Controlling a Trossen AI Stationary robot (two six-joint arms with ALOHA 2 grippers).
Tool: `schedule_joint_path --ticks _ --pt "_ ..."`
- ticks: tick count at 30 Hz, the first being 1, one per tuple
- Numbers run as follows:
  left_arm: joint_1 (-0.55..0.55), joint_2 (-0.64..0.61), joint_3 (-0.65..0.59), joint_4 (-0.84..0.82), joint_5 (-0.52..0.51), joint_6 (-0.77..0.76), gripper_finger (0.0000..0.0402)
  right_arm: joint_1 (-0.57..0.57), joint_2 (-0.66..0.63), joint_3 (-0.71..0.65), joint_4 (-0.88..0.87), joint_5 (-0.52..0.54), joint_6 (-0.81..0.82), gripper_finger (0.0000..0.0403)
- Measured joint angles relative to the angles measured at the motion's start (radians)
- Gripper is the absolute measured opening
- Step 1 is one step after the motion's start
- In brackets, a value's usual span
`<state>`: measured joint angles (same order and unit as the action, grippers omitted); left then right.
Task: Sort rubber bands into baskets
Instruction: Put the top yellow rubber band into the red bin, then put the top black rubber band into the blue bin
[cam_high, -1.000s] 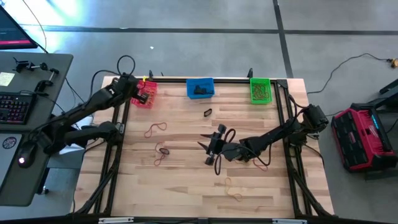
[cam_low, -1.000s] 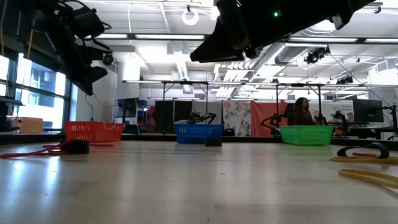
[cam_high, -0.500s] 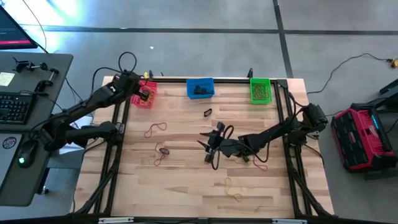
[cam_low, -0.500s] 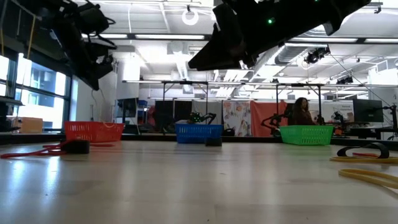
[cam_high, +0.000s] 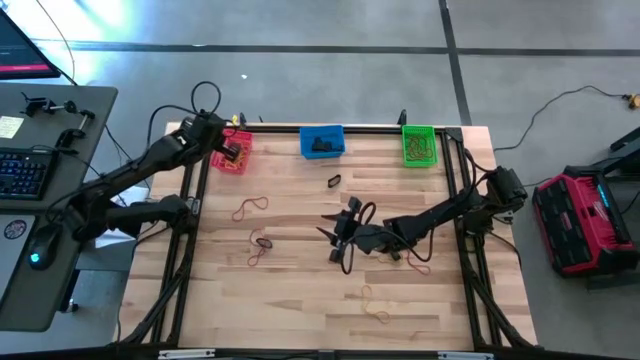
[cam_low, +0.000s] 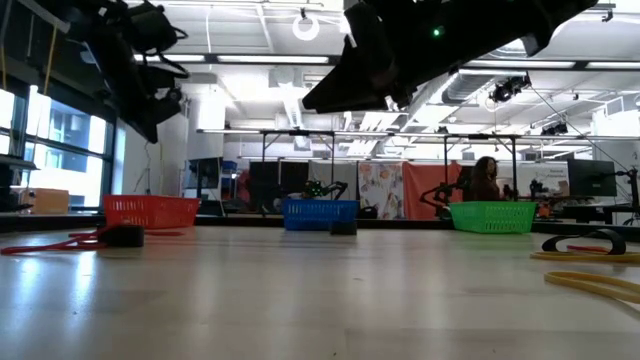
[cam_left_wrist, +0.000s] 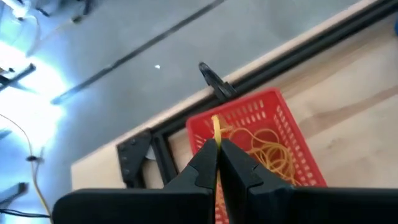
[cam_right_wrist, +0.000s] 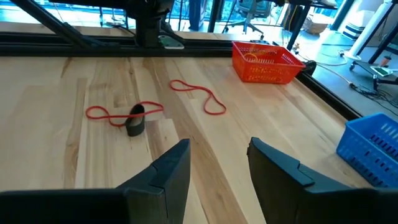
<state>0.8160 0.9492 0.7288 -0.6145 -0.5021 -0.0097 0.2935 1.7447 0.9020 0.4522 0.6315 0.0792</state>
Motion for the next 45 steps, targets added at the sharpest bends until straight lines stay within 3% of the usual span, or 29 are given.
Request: schedule_joint_path --ticks 4,10,22,26,29,34,39,45 --pt "0.0 0.037 -0.017 -0.003 0.057 -0.028 0.0 0.0 0.0 0.0 0.0 0.0 0.0 0.0151" --pt "0.009 0.12 -0.04 0.03 0.065 -0.053 0.0015 0.002 0.0 0.0 0.0 -0.02 0.018 0.0151" --pt "0.005 0.138 -0.04 0.044 0.079 -0.038 0.0133 0.002 0.0 0.0 0.0 -0.023 0.011 0.0151" --pt "-0.021 0.115 -0.04 0.022 0.162 -0.008 0.0154 0.002 0.0 0.0 -0.023 -0.032 0.041 0.0145" --pt "-0.088 0.092 -0.04 0.023 0.197 -0.022 0.0134 0.016 0.0 0.0 -0.069 -0.03 0.06 0.0109" --pt "-0.264 0.036 -0.08 0.181 0.205 -0.038 0.0064 0.053 0.0 0.0 -0.152 -0.044 0.109 0.0012" --pt "-0.442 -0.007 -0.161 0.431 0.206 -0.038 0.001 0.081 0.0 0.0 -0.206 -0.181 0.232 0.0023" --pt "-0.619 -0.019 -0.244 0.682 0.205 0.019 0.0004 0.138 0.0 0.005 -0.297 -0.269 0.363 0.0012"
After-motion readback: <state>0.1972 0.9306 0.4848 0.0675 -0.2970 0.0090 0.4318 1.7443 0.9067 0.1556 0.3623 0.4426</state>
